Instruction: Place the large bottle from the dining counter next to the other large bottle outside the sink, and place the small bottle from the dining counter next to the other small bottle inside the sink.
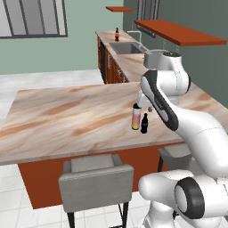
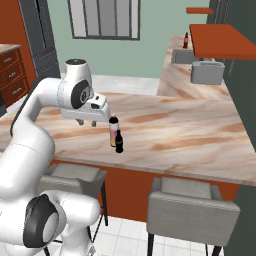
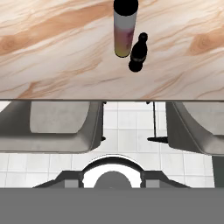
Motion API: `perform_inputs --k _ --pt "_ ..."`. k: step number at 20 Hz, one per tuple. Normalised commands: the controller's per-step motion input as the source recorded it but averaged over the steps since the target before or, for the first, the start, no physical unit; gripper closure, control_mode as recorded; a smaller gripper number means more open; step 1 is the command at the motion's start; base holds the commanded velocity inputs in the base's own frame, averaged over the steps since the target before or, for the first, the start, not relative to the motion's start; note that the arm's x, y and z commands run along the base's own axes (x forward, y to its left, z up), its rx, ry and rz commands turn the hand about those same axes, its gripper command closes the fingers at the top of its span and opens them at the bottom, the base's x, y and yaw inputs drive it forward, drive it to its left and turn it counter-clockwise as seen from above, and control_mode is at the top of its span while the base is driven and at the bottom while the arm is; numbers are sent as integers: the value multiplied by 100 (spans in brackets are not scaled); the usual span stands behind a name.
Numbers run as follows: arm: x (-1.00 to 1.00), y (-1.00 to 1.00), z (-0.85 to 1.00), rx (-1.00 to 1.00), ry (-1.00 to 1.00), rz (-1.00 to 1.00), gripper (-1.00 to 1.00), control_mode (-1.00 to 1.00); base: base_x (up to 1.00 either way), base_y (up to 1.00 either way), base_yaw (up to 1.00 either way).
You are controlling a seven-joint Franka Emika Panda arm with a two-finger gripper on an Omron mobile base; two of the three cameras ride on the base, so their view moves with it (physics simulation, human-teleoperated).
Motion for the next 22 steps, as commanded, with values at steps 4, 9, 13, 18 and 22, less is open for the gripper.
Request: perform_inputs --k 4,9,13,18,22 --pt "12 0 0 0 0 0 -100 -100 0 0 0" --pt "24 -1 0 0 0 0 -100 -100 0 0 0" --pt "26 -4 0 0 0 0 -100 -100 0 0 0" --pt "24 -5 -2 0 0 0 -100 -100 0 0 0" --pt "15 -13 -10 1 -3 1 -100 -100 0 0 0"
